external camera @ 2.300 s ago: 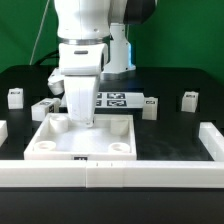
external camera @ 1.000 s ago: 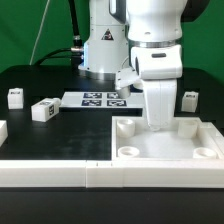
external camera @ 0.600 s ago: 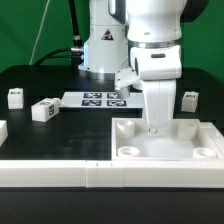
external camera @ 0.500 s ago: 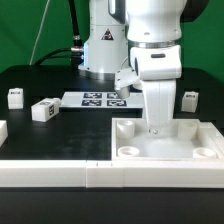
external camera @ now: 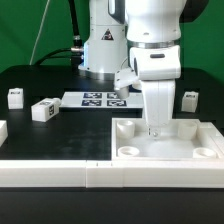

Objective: Assemble one leg

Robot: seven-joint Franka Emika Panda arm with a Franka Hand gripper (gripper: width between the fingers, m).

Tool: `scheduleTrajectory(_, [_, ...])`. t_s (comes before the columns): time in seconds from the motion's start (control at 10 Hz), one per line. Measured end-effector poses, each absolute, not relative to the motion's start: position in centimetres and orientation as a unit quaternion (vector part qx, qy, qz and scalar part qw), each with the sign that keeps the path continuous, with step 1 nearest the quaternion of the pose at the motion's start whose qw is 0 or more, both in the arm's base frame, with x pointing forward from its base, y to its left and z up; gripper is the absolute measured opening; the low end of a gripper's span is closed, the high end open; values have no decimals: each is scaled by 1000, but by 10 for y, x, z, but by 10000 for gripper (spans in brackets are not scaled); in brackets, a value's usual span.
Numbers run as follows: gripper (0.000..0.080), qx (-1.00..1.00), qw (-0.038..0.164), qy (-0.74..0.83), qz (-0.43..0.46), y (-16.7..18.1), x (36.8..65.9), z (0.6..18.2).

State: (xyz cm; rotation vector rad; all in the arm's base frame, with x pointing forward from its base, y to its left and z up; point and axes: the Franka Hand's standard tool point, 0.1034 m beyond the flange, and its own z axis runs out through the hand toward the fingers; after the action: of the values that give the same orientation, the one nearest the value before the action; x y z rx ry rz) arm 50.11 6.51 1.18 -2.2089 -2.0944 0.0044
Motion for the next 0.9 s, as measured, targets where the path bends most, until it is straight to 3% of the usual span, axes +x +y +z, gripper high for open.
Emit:
scheduleTrajectory(0.2, [648,-725,49,-687,2,65,501,12])
scheduleTrajectory(0.6, [648,-774,32,-633,2,77,473,47])
scheduleTrajectory(0.9, [648,-789,32,-613,3,79,467,46])
